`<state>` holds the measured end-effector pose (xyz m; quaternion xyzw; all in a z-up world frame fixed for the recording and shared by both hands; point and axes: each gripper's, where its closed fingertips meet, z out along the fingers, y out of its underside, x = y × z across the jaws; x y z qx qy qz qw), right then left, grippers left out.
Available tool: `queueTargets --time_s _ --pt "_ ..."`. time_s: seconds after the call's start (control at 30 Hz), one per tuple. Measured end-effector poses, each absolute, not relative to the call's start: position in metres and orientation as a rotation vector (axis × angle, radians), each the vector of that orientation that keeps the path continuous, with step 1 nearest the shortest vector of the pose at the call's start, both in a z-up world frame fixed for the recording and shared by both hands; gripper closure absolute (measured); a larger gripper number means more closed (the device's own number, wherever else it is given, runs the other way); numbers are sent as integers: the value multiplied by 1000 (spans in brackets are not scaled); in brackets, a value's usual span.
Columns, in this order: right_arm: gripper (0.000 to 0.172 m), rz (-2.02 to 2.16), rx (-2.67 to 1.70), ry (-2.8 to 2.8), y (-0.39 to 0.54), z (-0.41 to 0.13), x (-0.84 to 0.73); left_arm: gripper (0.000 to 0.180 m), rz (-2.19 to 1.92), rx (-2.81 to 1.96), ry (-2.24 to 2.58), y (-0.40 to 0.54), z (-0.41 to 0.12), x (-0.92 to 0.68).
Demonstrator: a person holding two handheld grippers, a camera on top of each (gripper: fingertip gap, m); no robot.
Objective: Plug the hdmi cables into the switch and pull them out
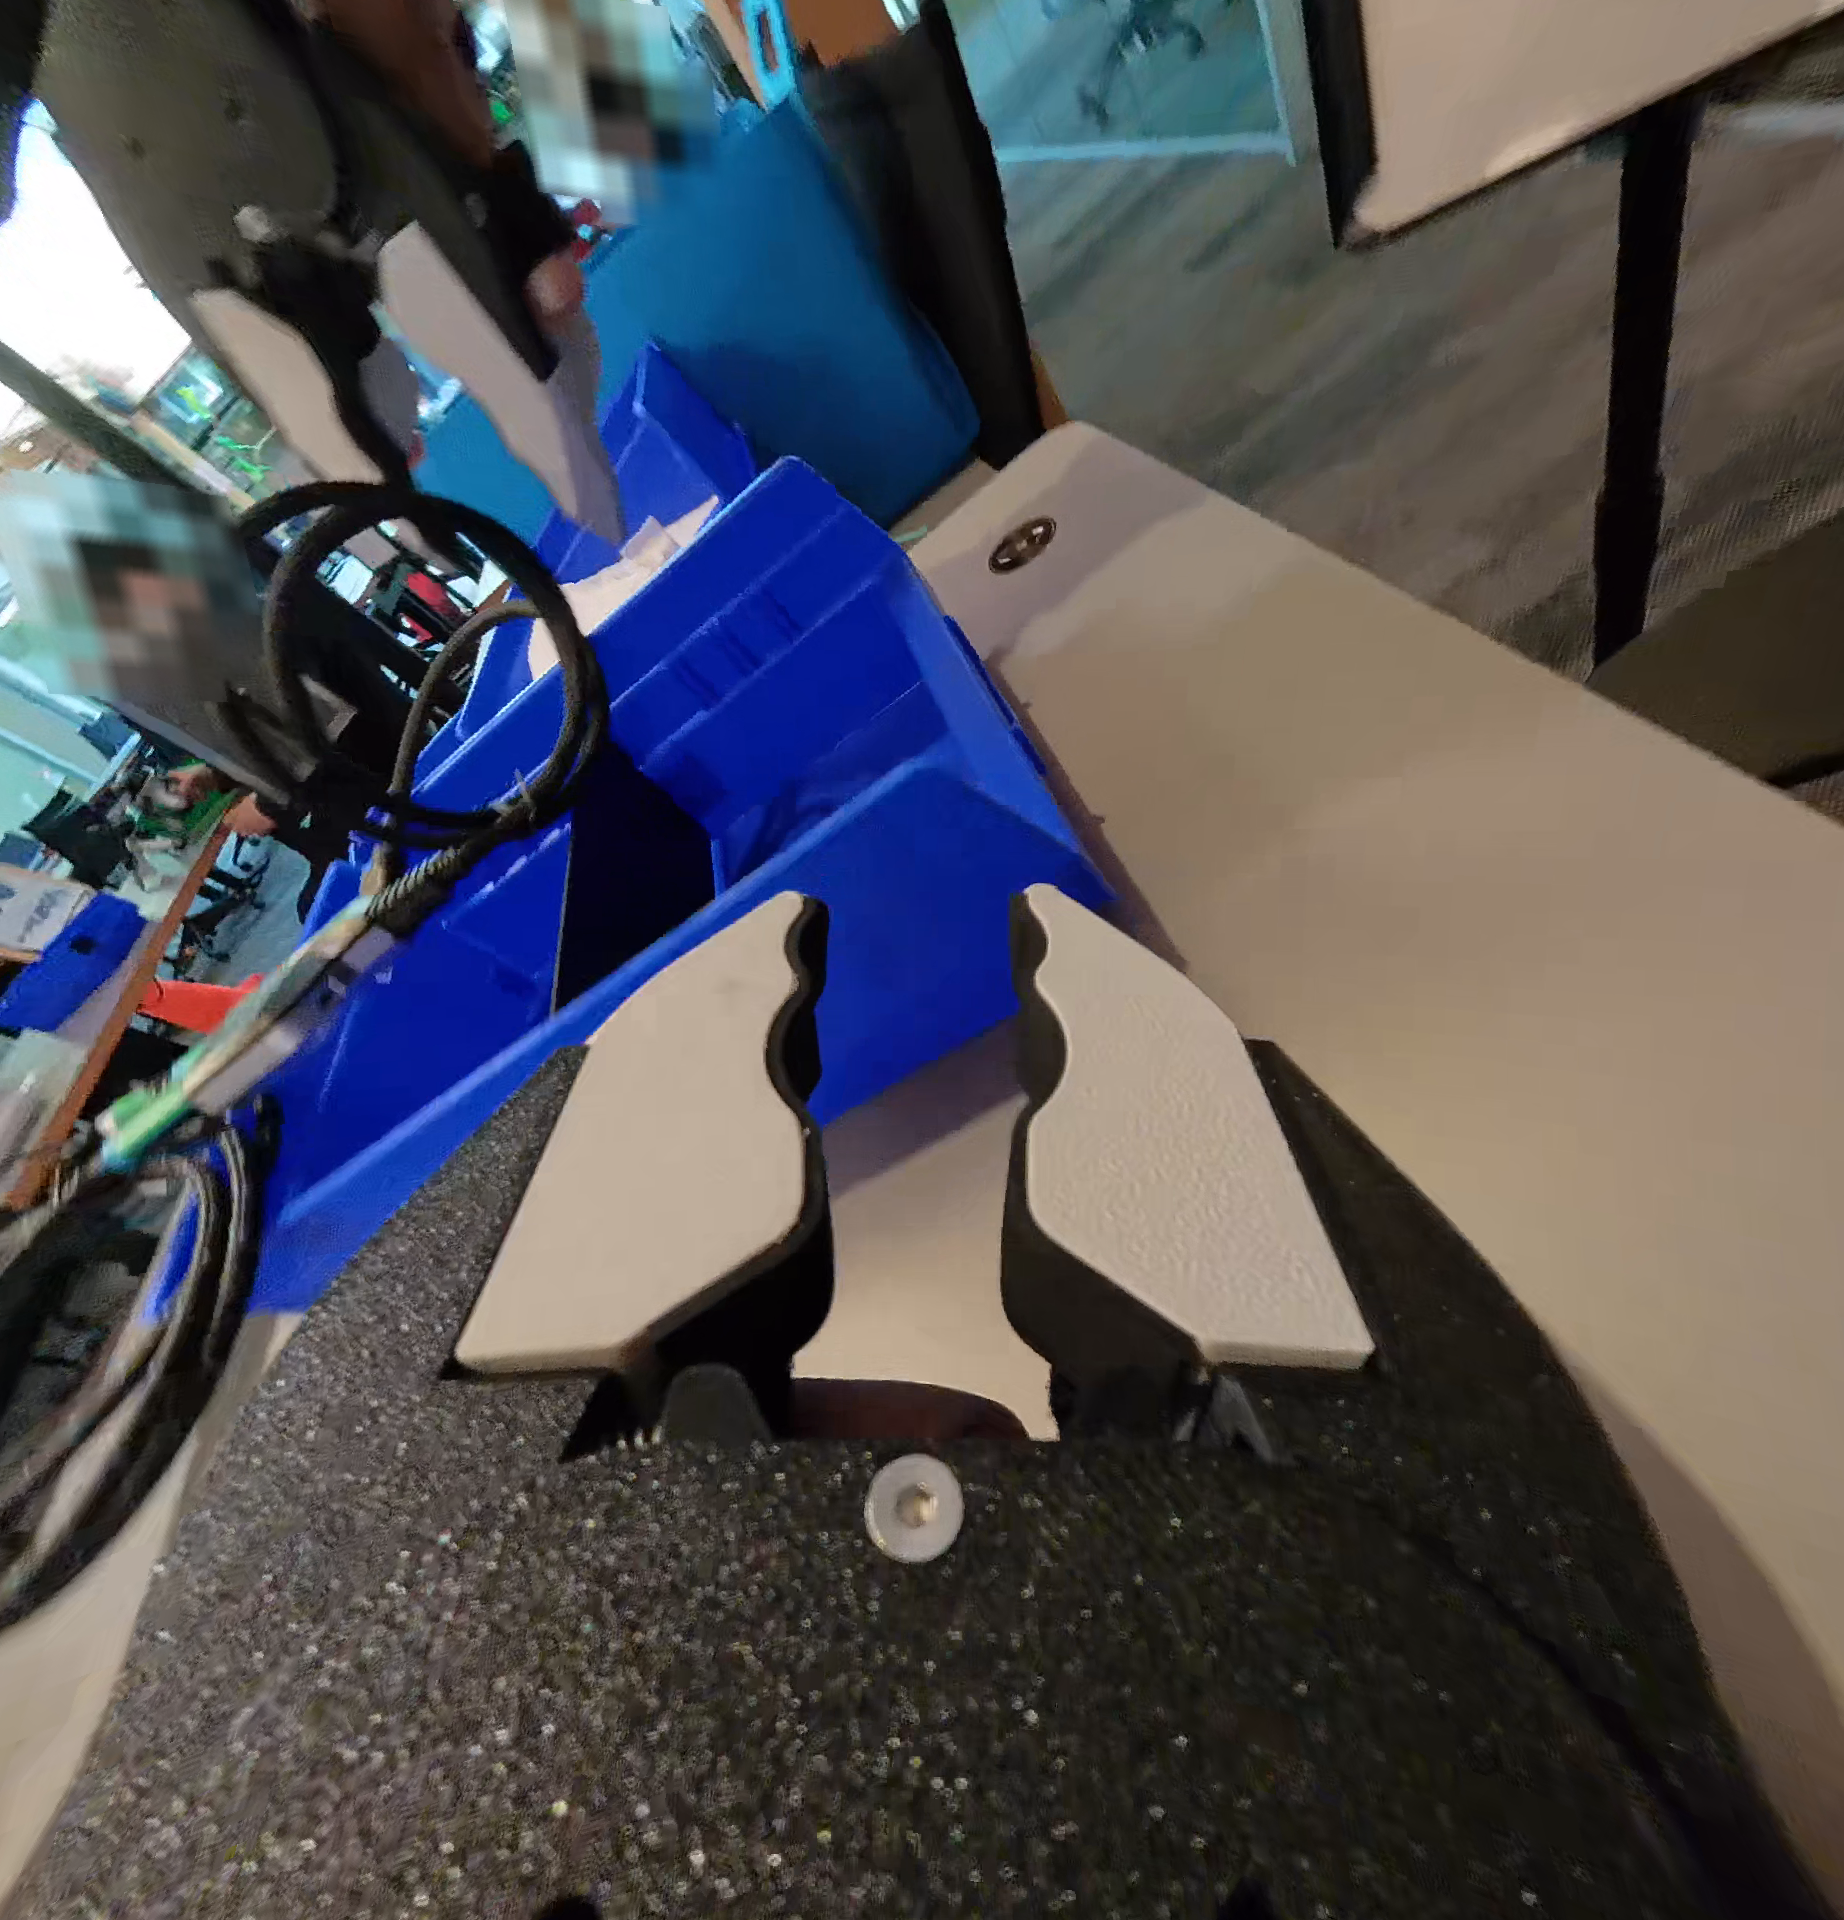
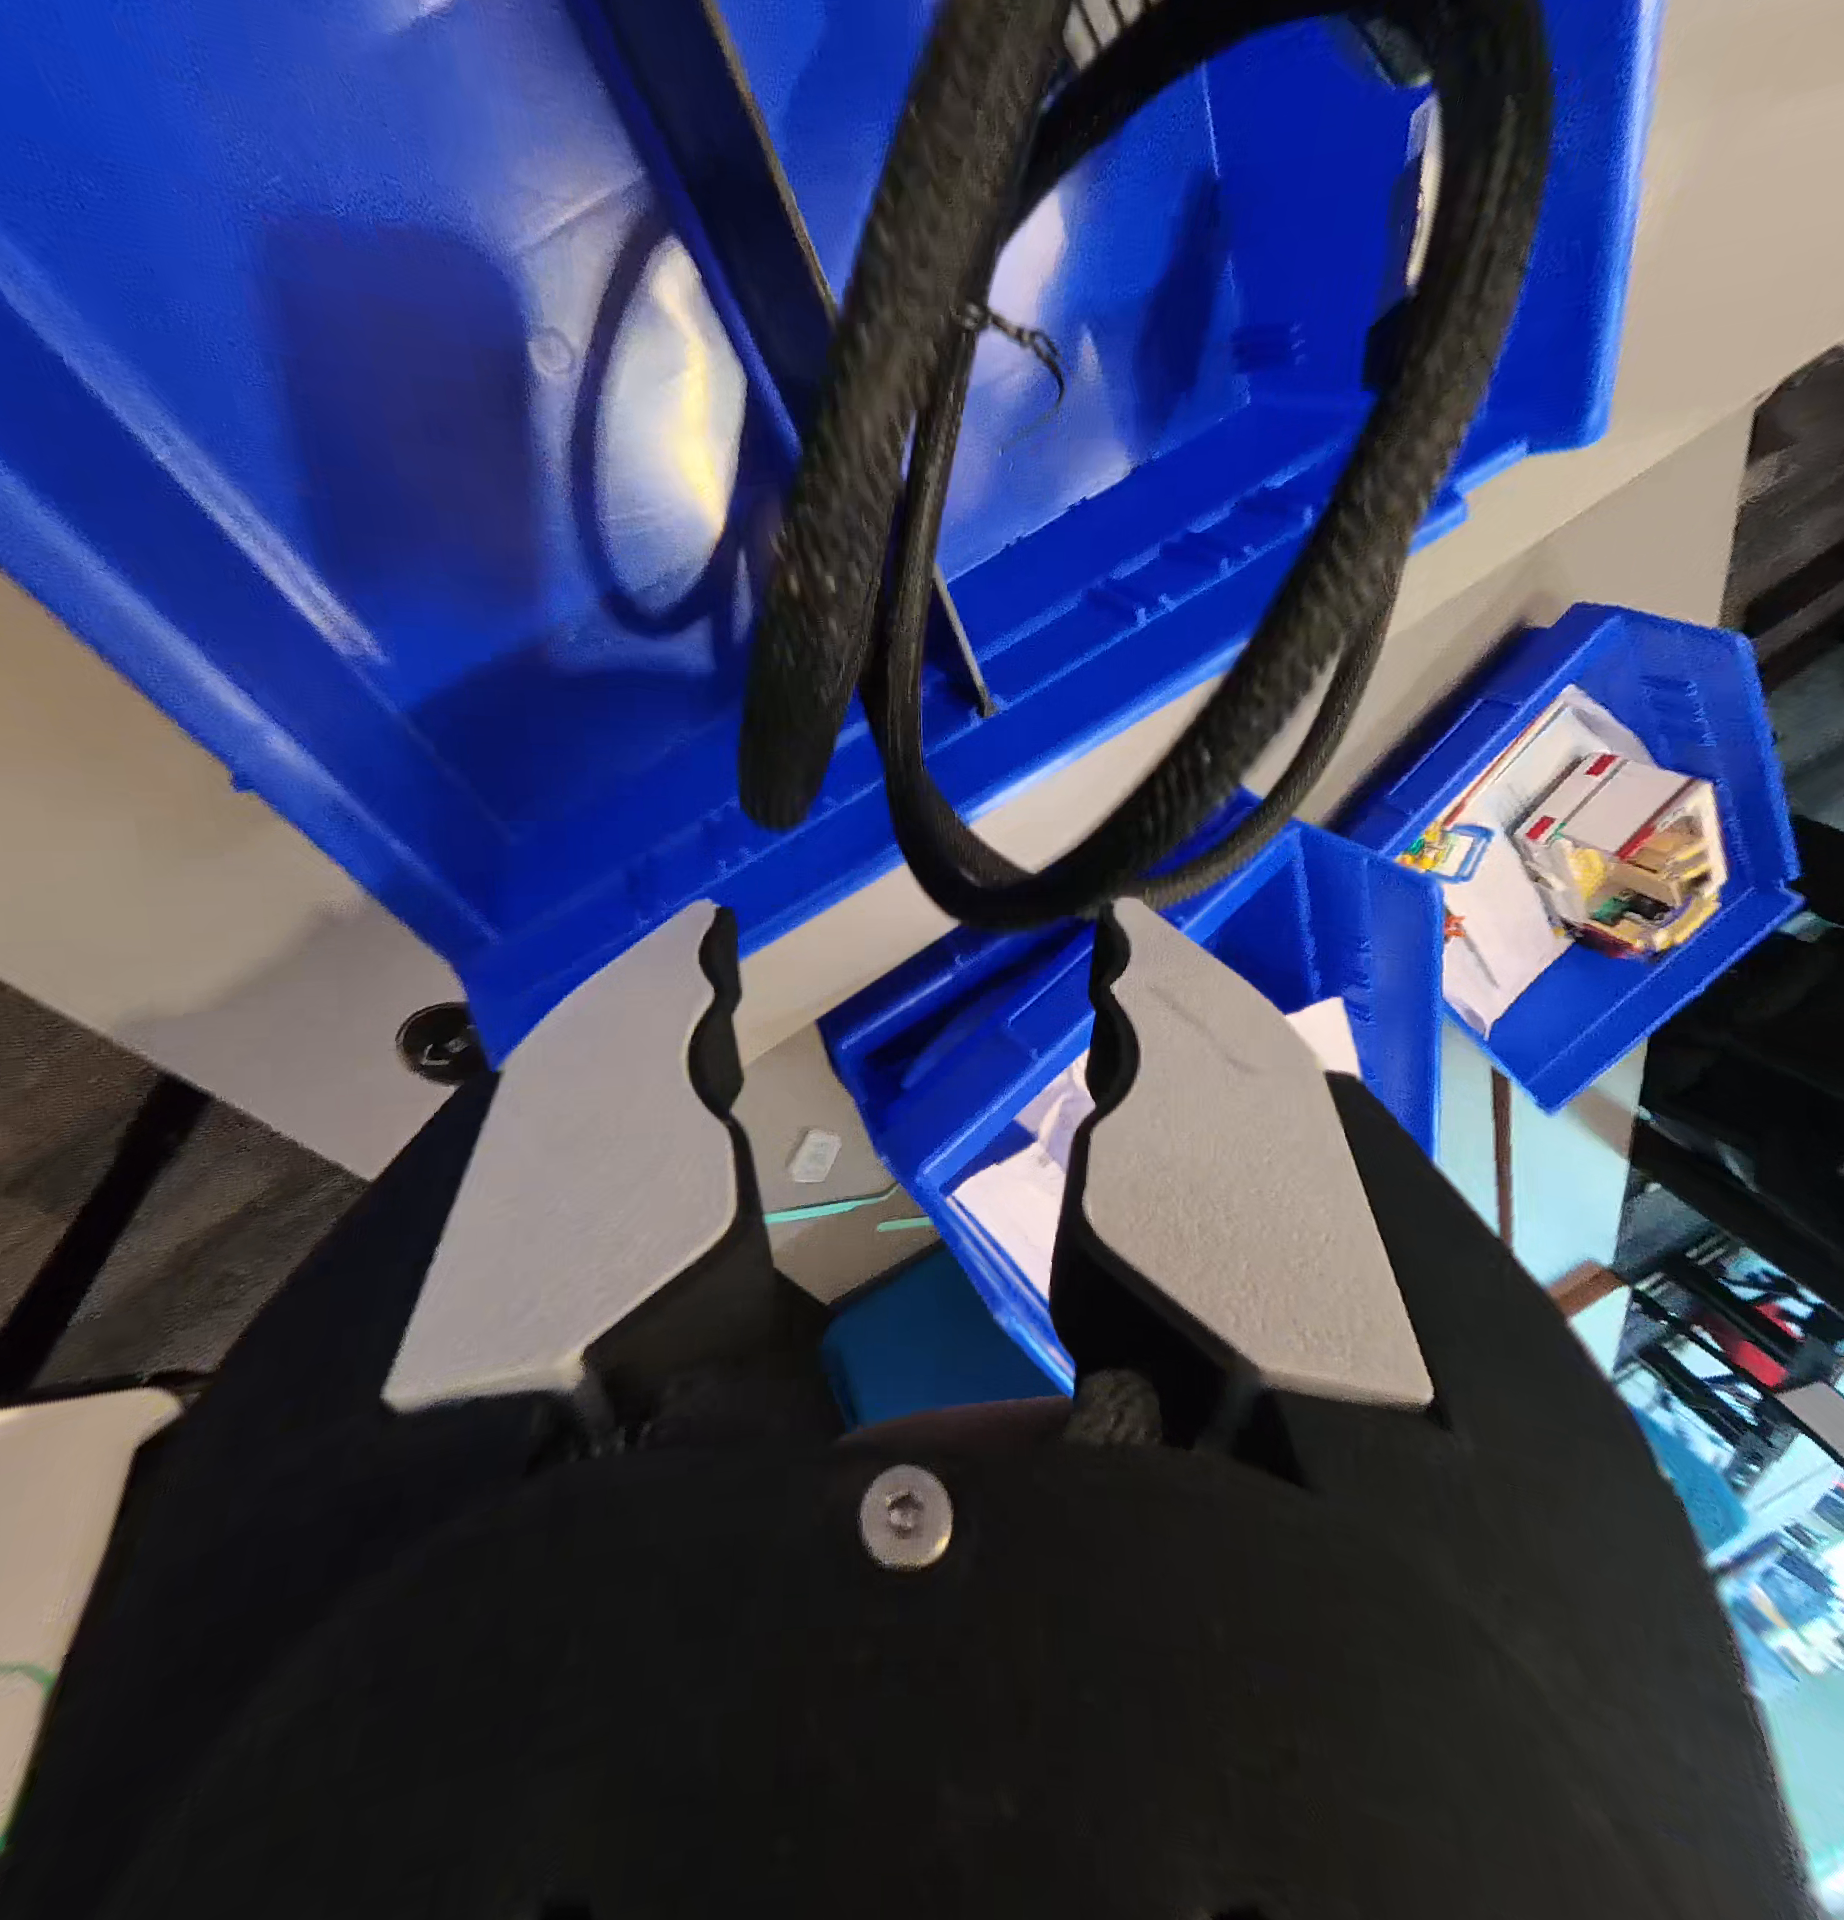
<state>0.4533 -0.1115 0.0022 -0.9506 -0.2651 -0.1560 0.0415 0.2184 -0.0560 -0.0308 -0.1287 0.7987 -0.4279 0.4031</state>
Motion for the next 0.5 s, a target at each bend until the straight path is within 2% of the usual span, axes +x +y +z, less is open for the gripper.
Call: queueTargets --time_s 0.13,0.27,0.33,0.5 --pt "105 -455 -2872 -776 -111 28 447 147 -1131 -425 1966 -31 -30 190" --pt "115 -510 -2688 -827 -67 56 421 148 -1194 -538 1881 -9 -32 172" --pt "122 -551 -2635 -879 -35 56 409 149 -1192 -592 1845 1 -36 168" --pt "125 -650 -2705 -1026 23 31 406 151 -1155 -677 1787 13 -45 152"
